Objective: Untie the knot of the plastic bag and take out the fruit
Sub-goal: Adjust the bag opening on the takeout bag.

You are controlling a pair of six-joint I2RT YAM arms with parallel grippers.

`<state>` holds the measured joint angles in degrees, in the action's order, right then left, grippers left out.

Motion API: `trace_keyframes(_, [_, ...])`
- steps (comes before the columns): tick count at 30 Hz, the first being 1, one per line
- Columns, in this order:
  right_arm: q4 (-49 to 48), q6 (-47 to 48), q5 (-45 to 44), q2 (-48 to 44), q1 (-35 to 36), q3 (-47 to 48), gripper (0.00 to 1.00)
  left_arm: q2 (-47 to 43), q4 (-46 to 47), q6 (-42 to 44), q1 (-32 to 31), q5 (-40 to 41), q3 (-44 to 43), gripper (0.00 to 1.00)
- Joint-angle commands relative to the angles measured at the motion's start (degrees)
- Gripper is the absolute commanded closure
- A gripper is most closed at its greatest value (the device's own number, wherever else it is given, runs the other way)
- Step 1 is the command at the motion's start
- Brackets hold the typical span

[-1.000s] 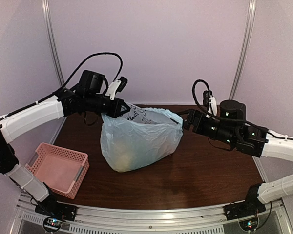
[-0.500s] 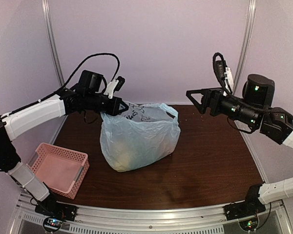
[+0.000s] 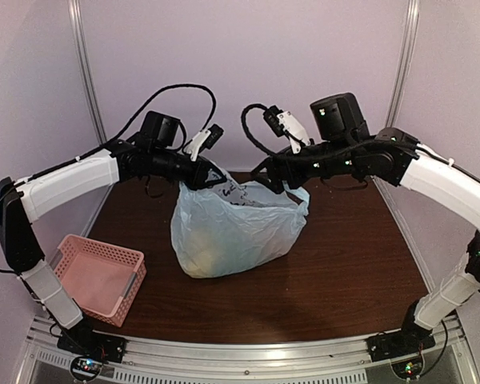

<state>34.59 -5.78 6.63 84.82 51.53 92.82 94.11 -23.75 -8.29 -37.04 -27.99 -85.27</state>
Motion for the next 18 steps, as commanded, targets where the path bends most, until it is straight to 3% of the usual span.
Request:
trace_keyframes(1, [7.93, 4.14, 1.14, 3.06, 0.33, 4.90, 0.13, 1.44, 0.16, 3.63, -1.43, -3.33, -3.35, 1.00])
trace_keyframes(8, [15.95, 10.27, 1.89, 11.52, 0.33, 14.54, 0.13, 4.77, -3.04, 5.76, -3.74, -3.48, -8.42, 1.00])
trace_keyframes(13, [14.67, 10.34, 1.56, 13.74, 0.33, 14.39, 0.17, 5.47, -3.08, 6.00, -3.92, -3.68, -9.49, 1.00])
trace_keyframes(18, [10.48, 8.03, -0.17, 13.47, 0.27, 10.78, 0.32, 5.84, -2.84, 6.09, -3.92, -4.67, -9.91, 1.00])
